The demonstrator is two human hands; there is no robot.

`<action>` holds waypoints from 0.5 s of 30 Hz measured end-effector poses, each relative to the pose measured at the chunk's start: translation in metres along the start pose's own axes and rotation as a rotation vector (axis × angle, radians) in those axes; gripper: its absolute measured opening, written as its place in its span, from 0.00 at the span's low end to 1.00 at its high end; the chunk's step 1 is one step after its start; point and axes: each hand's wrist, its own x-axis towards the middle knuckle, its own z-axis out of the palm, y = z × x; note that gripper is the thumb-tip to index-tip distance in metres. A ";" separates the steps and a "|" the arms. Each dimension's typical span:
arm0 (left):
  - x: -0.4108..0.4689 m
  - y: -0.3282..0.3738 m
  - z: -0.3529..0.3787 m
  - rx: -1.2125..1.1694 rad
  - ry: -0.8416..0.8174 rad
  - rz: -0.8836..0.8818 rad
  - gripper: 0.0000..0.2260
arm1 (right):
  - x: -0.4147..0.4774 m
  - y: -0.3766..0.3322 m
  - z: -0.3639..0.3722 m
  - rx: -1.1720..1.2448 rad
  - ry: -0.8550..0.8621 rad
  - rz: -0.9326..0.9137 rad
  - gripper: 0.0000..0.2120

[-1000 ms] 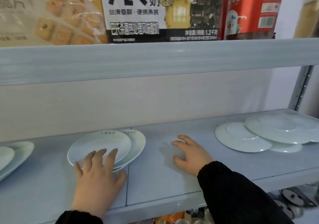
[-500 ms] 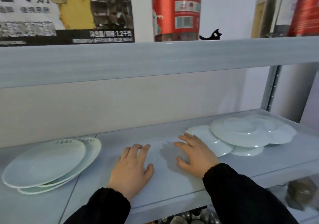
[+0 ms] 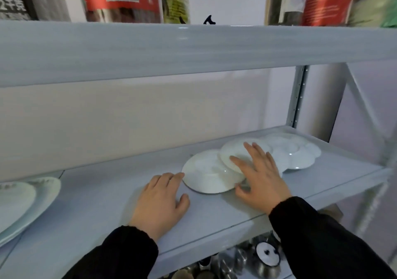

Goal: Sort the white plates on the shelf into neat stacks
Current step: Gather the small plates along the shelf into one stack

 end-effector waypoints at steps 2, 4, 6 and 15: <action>0.000 -0.001 -0.001 0.013 -0.002 -0.005 0.26 | -0.008 0.021 -0.004 -0.100 -0.128 0.056 0.36; 0.000 0.000 -0.002 0.019 0.005 -0.009 0.26 | -0.010 0.032 -0.005 -0.163 -0.160 0.080 0.36; 0.000 0.000 -0.002 0.011 0.014 -0.019 0.26 | -0.007 0.035 -0.004 -0.170 -0.106 0.105 0.36; -0.014 -0.005 -0.018 -0.048 0.077 0.022 0.23 | 0.006 0.008 -0.016 -0.095 0.199 0.091 0.38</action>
